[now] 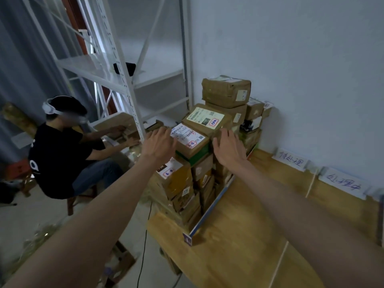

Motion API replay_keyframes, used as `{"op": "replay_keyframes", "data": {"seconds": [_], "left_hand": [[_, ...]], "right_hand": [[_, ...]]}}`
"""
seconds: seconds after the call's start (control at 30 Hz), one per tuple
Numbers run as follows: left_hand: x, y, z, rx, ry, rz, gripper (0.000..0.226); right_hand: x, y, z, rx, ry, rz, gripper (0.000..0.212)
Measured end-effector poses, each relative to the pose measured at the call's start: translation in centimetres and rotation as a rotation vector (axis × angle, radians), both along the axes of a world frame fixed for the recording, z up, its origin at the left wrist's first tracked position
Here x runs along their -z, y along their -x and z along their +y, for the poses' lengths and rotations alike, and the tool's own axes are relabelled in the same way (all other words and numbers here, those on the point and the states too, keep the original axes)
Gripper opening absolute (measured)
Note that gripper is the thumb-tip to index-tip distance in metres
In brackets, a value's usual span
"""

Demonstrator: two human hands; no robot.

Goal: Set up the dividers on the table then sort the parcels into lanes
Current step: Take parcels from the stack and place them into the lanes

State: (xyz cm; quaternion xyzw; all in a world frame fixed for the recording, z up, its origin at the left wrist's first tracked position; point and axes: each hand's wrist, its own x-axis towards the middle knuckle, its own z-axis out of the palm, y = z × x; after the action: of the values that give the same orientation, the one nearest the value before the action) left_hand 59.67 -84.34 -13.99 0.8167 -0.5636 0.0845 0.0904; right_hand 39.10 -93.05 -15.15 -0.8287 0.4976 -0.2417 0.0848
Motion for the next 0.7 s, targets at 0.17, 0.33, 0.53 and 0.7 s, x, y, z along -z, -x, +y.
{"op": "replay_keyframes", "data": {"seconds": [0.17,0.33,0.53,0.7], "left_hand": [[-0.6,-1.4,-6.5,0.132,0.033,0.002,0.054],[-0.5,-3.4,-11.9,0.240,0.005,0.061,0.054],[-0.5,-4.9,-16.4,0.263,-0.082,0.203,0.055],[-0.2,-4.9,-17.3,0.329,-0.010,0.235,0.053]], "right_hand": [[-0.7,-0.8,-3.6,0.132,-0.001,-0.009,0.041],[-0.3,-2.6,-6.0,0.266,-0.091,-0.078,0.048],[0.0,-4.4,-7.5,0.386,-0.246,-0.144,0.048],[0.0,-5.6,-7.6,0.425,-0.269,-0.259,0.041]]}}
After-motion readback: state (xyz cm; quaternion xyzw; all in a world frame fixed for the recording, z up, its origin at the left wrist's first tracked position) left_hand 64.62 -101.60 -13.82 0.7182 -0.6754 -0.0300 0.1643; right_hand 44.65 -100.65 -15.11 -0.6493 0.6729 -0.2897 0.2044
